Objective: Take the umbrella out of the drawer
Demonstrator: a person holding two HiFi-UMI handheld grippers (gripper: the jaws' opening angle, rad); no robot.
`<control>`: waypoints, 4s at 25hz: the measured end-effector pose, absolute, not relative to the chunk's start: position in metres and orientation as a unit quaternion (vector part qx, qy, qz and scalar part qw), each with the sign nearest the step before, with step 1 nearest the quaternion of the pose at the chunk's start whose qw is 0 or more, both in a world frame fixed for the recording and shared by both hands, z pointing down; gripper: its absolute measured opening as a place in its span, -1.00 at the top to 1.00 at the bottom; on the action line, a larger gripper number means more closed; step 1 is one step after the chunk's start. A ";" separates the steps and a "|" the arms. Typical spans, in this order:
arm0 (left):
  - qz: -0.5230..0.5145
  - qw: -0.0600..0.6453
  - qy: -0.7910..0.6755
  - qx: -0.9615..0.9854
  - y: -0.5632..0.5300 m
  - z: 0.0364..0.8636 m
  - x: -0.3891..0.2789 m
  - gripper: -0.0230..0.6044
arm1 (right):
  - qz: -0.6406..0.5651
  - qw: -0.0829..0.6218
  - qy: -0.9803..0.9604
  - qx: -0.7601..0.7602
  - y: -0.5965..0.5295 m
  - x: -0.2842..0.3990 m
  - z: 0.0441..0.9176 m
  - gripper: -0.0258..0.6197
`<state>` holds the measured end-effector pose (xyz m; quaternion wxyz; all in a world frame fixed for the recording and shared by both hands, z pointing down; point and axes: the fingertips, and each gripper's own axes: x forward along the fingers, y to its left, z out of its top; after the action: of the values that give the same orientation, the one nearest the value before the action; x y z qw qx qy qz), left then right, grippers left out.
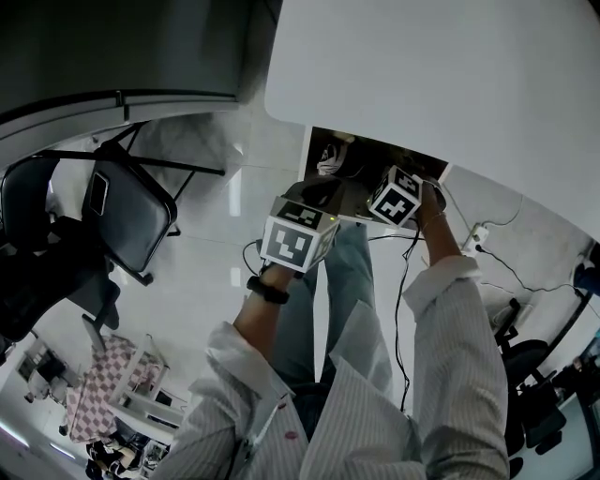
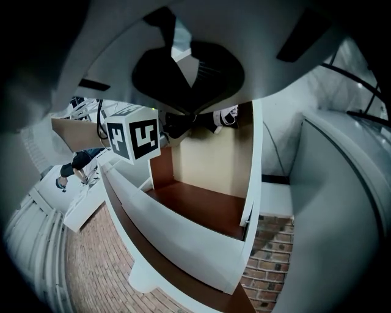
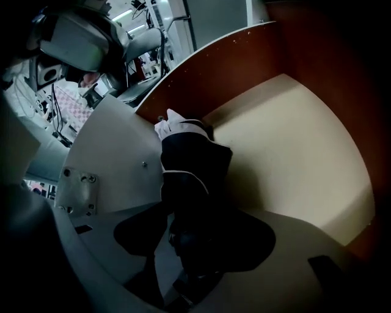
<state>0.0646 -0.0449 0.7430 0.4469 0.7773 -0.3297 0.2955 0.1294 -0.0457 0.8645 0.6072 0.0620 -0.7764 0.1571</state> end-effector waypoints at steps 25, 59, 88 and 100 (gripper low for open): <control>0.319 0.460 -0.316 0.766 -0.039 0.733 0.073 0.90 | 0.169 0.625 -0.761 0.037 -0.038 0.122 0.850 0.40; 0.242 0.410 -0.395 0.785 -0.061 0.531 0.046 0.90 | 0.206 0.510 -0.821 0.155 -0.061 0.105 0.630 0.40; 0.095 0.244 -0.330 0.907 -0.085 0.310 0.074 0.90 | 0.195 0.181 -0.888 0.375 -0.100 0.109 0.336 0.39; 0.068 0.205 -0.297 0.930 -0.090 0.279 0.093 0.90 | 0.174 0.106 -0.881 0.427 -0.091 0.129 0.278 0.39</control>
<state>0.0926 -0.0902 0.2786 0.2054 0.9301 -0.2966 0.0683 0.1293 -0.0909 0.2780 0.1062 0.4265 -0.8811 0.1744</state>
